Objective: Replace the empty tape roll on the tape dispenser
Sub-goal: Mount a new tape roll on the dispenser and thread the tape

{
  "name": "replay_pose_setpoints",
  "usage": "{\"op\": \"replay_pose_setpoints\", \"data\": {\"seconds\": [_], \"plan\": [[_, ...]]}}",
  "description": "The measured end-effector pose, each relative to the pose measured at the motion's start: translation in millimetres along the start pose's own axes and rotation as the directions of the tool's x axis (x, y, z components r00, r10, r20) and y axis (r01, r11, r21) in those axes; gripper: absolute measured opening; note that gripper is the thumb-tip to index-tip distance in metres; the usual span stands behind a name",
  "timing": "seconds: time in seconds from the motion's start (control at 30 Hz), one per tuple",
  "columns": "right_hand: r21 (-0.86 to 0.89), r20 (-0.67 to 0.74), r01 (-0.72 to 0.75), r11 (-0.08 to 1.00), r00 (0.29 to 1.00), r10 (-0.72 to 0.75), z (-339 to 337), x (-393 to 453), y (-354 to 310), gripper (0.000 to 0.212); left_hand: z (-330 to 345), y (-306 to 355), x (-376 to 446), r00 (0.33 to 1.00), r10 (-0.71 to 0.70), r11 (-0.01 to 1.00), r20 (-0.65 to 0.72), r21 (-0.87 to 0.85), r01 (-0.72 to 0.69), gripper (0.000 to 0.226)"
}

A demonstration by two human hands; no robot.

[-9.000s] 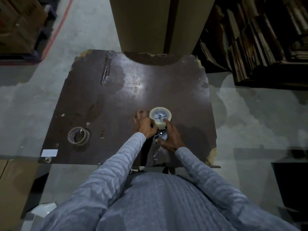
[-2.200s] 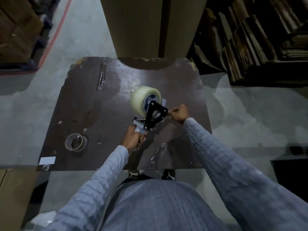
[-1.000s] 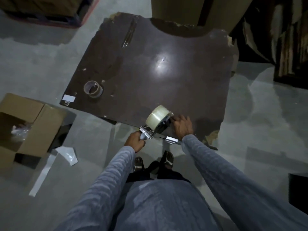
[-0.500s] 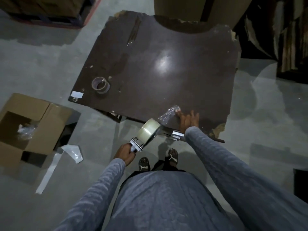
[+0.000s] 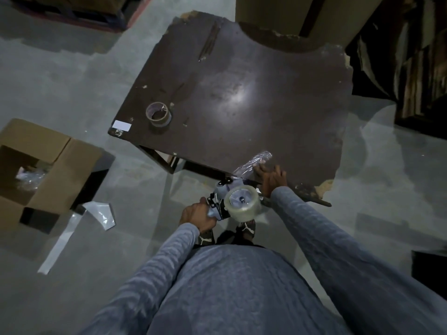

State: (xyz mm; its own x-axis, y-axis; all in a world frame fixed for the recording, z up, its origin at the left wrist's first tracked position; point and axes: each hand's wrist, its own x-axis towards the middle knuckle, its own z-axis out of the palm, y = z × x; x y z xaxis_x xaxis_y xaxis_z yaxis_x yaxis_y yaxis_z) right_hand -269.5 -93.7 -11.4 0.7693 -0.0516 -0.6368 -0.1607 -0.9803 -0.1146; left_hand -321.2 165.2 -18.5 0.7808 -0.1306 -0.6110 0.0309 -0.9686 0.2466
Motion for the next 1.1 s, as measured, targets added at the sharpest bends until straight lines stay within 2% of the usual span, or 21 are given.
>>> {"op": "replay_pose_setpoints", "data": {"seconds": [0.17,0.27,0.37,0.43,0.53,0.73,0.8,0.9,0.97,1.03,1.1], "plan": [[-0.034,0.091,-0.014,0.999,0.996,0.017,-6,6,-2,0.068,2,1,4,0.989,0.146,0.972,-0.003,0.187,-0.143,0.051],[-0.081,0.091,-0.009,0.997,0.996,0.016,-5,7,-3,0.068,4,-2,2,0.980,0.199,0.944,0.012,0.267,-0.194,0.044],[-0.102,0.061,-0.031,0.994,0.997,0.037,-1,7,1,0.066,3,-14,8,0.998,0.068,0.974,0.015,0.217,-0.070,0.039],[-0.105,0.076,-0.043,0.994,0.996,0.051,-2,7,0,0.068,-2,-14,14,0.997,-0.061,0.991,0.054,0.120,0.054,0.040],[-0.078,0.100,-0.066,0.995,0.992,0.073,-7,7,-7,0.067,-7,-11,16,0.984,-0.160,0.986,0.077,-0.033,0.163,0.042],[-0.163,0.140,-0.074,0.984,0.985,0.098,-14,6,-16,0.066,-12,-24,9,0.985,-0.169,0.985,-0.021,-0.025,0.169,0.028],[-0.134,0.144,-0.087,0.987,0.984,0.106,-19,5,-18,0.062,-13,-22,7,0.983,-0.171,0.984,-0.067,-0.061,0.168,0.025],[0.023,0.023,-0.078,0.997,0.997,0.078,-18,2,-22,0.045,-19,-21,7,0.977,-0.145,0.987,-0.160,-0.091,0.131,0.027],[0.282,-0.127,-0.029,0.959,0.990,0.067,-18,-1,-29,0.040,-29,-18,12,0.966,-0.135,0.987,-0.219,-0.118,0.111,0.031],[0.595,-0.239,0.053,0.802,0.964,0.113,-23,-6,-38,0.035,-43,-11,18,0.953,-0.145,0.980,-0.266,-0.173,0.101,0.032],[0.828,-0.271,0.145,0.542,0.949,0.161,-32,-12,-49,0.033,-59,-4,23,0.936,-0.175,0.965,-0.305,-0.241,0.102,0.035]]}}
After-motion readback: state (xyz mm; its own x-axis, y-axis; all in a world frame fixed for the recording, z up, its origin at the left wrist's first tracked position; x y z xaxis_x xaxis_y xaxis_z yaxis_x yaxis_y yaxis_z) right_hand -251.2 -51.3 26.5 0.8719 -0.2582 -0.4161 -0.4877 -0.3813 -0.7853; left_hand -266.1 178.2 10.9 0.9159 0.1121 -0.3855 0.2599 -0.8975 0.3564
